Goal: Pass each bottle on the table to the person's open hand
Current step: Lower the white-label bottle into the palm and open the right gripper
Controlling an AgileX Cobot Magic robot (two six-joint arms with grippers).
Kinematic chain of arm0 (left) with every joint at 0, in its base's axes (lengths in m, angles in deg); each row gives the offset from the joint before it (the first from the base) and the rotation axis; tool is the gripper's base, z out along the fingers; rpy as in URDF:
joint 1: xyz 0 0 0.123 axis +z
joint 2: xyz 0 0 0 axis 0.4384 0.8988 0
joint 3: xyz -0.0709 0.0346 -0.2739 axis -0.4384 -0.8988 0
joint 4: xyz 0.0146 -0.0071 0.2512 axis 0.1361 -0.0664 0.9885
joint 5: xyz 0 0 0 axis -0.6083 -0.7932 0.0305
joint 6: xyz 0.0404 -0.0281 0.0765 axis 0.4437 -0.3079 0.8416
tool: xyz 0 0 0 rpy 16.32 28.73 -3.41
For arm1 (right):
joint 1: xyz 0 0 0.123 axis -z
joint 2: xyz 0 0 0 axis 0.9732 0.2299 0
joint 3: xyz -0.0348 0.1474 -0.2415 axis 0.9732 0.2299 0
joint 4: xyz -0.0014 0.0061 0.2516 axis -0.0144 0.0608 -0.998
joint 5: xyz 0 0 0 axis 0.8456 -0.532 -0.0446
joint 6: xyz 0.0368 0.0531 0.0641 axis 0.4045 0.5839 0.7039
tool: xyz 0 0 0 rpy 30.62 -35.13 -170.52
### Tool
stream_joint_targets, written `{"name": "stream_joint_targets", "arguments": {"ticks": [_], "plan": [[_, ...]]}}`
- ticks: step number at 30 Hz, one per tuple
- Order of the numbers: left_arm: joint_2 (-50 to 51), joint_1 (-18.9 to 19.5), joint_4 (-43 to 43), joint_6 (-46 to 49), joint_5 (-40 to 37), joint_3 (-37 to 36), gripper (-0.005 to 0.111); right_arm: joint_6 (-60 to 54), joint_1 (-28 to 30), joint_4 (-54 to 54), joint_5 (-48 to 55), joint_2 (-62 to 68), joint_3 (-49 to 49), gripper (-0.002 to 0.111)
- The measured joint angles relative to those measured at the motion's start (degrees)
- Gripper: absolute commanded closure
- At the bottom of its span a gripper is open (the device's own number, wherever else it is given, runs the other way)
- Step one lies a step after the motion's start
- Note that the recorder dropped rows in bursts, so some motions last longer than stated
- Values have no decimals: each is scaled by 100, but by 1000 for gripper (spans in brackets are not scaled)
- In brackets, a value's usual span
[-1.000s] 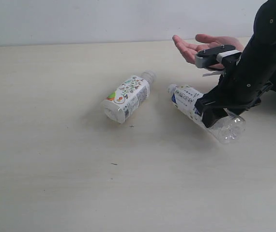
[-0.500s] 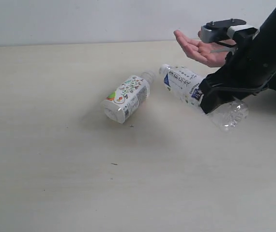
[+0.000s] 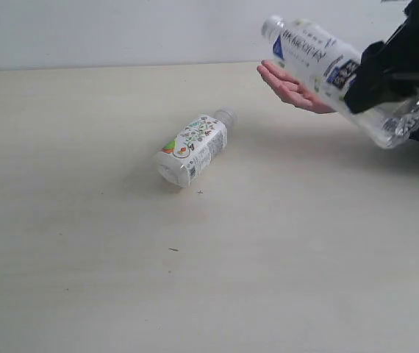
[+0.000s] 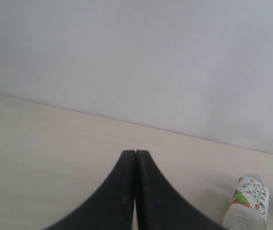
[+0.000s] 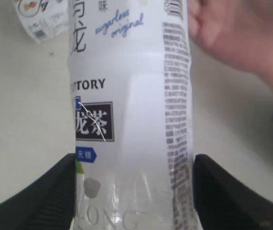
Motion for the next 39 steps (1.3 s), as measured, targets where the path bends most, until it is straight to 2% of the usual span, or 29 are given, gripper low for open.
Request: {"name": "stream_joint_targets", "arguments": {"ticks": [8,16,25,29,34,36,39], "plan": [[0,0,0,0,0,0,104,275,419,53,-33,516,-645,108],[0,0,0,0,0,0,104,778,465,87,-830,2164,-1033,108],[0,0,0,0,0,0,104,866,465,56,-1064,2563,-1074,108],[0,0,0,0,0,0,104,866,465,56,-1064,2563,-1087,94],[0,0,0,0,0,0,104,866,465,56,-1064,2563,-1087,62],[0,0,0,0,0,0,104,866,465,56,-1064,2563,-1087,44],[0,0,0,0,0,0,104,866,465,53,-1064,2563,-1087,32]]}}
